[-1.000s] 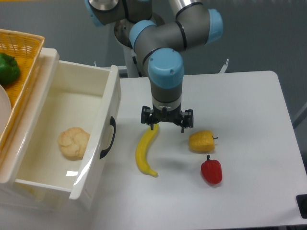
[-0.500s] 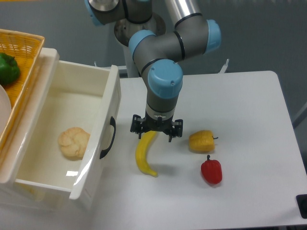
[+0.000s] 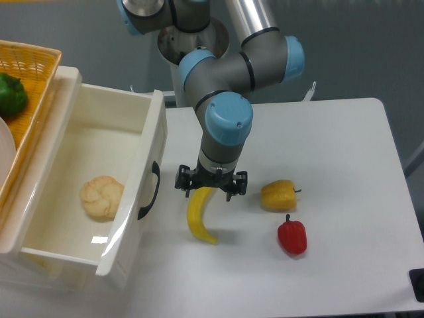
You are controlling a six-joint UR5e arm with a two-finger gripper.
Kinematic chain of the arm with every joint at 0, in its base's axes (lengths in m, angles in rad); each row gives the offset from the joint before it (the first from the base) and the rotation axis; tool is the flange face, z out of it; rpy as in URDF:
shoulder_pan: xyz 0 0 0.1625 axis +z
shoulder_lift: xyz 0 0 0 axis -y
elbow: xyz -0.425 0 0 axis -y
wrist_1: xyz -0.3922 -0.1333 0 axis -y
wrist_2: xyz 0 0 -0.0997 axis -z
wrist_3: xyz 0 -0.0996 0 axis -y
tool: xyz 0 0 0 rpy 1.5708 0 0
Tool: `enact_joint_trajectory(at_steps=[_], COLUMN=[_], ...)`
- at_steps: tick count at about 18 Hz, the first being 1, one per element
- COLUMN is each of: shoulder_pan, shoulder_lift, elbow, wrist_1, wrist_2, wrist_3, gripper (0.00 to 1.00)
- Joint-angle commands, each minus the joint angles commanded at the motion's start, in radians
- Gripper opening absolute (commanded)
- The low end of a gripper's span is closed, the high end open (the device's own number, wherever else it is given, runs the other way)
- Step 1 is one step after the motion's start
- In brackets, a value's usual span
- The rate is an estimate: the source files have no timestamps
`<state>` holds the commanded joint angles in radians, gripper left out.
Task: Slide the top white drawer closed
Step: 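Move the gripper toward the open drawer's front panel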
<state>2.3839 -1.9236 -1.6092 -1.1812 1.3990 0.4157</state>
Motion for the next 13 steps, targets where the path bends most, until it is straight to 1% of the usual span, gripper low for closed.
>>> enact_joint_trajectory(at_steps=[4,13], shoulder_pan=[-0.002,-0.018], shoulder_lift=[-0.014,-0.018], elbow=[0.009,0.017], wrist_1=[0.0,0.002], wrist_2=[-0.026,-0.026], wrist_3=[0.003,0.003], gripper=[1.0,1.0])
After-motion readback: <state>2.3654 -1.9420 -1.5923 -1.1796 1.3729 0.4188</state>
